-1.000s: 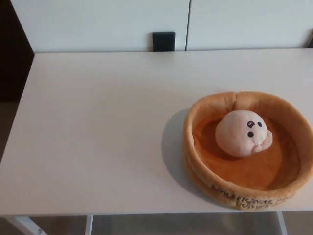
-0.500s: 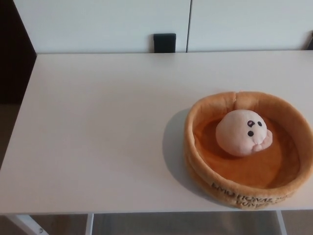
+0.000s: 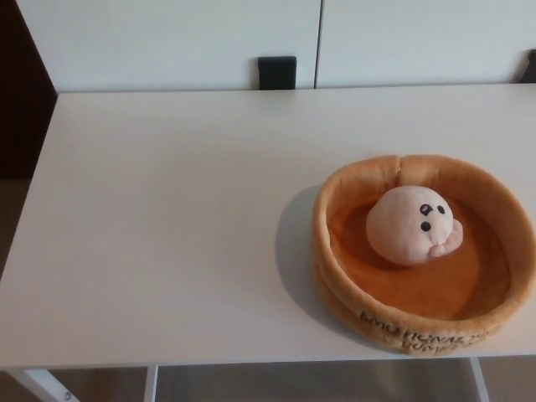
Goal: The robot walks towards a table in front, picks a dumpling toy with left hand and puts it in an orange round plate
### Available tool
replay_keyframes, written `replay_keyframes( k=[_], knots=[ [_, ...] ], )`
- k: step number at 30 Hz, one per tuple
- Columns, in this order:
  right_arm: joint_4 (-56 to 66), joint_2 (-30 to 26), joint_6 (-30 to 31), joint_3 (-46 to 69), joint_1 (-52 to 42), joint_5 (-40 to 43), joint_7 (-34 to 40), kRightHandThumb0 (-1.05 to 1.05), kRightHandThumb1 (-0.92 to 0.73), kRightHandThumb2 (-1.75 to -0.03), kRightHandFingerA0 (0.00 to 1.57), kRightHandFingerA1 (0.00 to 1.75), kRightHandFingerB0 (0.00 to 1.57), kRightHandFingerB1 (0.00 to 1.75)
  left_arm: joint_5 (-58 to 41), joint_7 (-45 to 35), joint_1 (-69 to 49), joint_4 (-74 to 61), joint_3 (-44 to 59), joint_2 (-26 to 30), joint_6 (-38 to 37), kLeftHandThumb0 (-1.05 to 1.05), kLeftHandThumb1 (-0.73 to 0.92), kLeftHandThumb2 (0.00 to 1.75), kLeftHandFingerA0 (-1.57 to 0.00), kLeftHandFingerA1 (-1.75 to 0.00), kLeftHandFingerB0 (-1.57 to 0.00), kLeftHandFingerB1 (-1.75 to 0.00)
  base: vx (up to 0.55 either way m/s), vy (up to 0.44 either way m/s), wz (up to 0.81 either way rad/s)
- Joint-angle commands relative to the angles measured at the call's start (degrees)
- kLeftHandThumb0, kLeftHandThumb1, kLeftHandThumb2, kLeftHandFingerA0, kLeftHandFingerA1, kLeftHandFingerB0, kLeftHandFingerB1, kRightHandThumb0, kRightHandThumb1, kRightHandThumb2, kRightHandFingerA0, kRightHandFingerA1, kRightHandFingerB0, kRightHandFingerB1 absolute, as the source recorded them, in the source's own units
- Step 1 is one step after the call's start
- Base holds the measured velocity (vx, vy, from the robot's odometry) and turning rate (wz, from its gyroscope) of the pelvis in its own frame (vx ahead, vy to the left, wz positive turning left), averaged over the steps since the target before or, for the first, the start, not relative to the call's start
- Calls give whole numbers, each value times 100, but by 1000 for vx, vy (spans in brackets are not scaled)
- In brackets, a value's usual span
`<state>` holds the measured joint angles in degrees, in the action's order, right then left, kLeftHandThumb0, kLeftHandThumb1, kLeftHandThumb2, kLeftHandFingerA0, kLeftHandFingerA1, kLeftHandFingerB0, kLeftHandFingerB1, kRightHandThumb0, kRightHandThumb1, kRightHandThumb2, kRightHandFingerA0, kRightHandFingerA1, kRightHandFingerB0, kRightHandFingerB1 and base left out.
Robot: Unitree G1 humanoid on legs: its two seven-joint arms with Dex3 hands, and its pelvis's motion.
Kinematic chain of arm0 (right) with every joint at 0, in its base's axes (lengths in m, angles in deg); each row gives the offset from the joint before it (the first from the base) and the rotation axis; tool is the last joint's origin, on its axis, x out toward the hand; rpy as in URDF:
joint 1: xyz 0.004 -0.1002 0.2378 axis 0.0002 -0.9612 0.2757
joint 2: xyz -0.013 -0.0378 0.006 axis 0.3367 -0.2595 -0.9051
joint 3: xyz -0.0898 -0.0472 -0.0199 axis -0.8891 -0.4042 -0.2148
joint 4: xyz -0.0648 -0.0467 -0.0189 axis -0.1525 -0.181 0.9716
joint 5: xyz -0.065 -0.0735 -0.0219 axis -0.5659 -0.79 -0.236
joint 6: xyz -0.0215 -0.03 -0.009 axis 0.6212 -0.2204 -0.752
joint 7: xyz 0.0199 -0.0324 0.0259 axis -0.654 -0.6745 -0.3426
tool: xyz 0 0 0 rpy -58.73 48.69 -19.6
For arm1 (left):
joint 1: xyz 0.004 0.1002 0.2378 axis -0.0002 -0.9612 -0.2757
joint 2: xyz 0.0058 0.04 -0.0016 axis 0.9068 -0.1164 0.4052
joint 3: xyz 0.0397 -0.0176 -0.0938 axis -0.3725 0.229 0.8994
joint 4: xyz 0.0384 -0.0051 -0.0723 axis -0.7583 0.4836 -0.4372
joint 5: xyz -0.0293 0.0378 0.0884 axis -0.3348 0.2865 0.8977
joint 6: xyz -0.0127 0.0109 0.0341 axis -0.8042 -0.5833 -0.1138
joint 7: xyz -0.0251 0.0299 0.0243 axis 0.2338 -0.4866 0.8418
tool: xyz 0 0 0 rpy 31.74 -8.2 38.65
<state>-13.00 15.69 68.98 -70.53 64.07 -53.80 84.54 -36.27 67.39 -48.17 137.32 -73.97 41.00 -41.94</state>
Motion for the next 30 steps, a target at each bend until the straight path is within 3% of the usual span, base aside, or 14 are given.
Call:
replay_keyframes(
  k=[1,2,7,8,9,10,18,19,22,23,25,26,29,30],
  knots=[
    [-17,-160,-49,105,-36,76,-22,-27,-49,-55,55,47,28,31,-132,1505,735,1737,4,-238,-226,-32,59,58,-58,-59,-35,-32,0,0,0],
    [76,-163,-21,38,2,8,6,-29,-50,-55,37,35,25,30,-311,1292,815,1835,118,-252,-335,-33,55,57,-47,-56,-24,-30,0,0,0],
    [158,-155,-14,-6,-26,-25,16,-30,-50,-56,34,35,25,30,-392,1354,930,2129,111,-243,-556,-32,53,56,-49,-55,-23,-30,0,0,0],
    [114,-148,49,-55,-11,-75,28,-32,-51,-56,29,33,21,29,-347,1378,948,2195,44,-236,-545,-41,56,57,-41,-45,-20,-29,0,0,0],
    [96,-145,76,-77,-5,-96,33,-32,-51,-56,29,33,21,29,-333,1391,958,2230,10,-233,-544,-41,56,57,-41,-45,-20,-29,0,0,0],
    [56,-142,95,-57,33,-71,17,-33,-49,-56,31,34,22,29,-311,1335,993,2259,-53,-214,-556,-43,56,57,-52,-51,-22,-30,0,0,0],
    [-60,-139,67,-168,116,-166,73,-34,-49,-55,32,33,25,30,-474,1239,1078,2356,-174,-205,-540,-36,53,56,-47,-47,-19,-30,0,0,0],
    [-64,-149,72,-186,133,-176,77,-34,-49,-55,41,36,26,30,-494,1250,1092,2380,-171,-213,-563,-38,54,57,-46,-46,-21,-30,0,0,0],
    [-58,-158,34,-155,175,-122,54,-30,-49,-55,45,38,27,30,-553,1267,1117,2413,-159,-212,-643,-40,61,58,-43,-45,-23,-30,0,0,0],
    [-64,-156,57,-154,198,-122,51,-23,-33,-84,35,58,12,48,-588,1226,1129,2415,-138,-212,-644,-42,64,59,-39,-44,-23,-30,0,0,0],
    [-57,-147,71,-106,215,-75,26,-23,-33,-84,34,59,12,48,-649,1170,1139,2399,-120,-202,-662,-39,64,59,-43,-48,-26,-31,0,0,0],
    [-60,-148,78,-111,234,-84,31,-35,-49,-55,32,34,26,30,-706,1122,1134,2385,-85,-190,-704,-45,63,60,-47,-48,-27,-32,0,0,0],
    [-27,-157,43,-147,256,-127,39,-33,-50,-55,33,35,25,30,-773,1028,1185,2406,-59,-165,-687,-42,61,58,-47,-48,-26,-31,0,0,0],
    [-21,-168,47,-134,268,-112,14,-32,-50,-55,42,36,25,29,-689,1143,1195,2402,-139,-172,-692,-38,62,59,-50,-50,-27,-32,0,0,0]
  ],
)
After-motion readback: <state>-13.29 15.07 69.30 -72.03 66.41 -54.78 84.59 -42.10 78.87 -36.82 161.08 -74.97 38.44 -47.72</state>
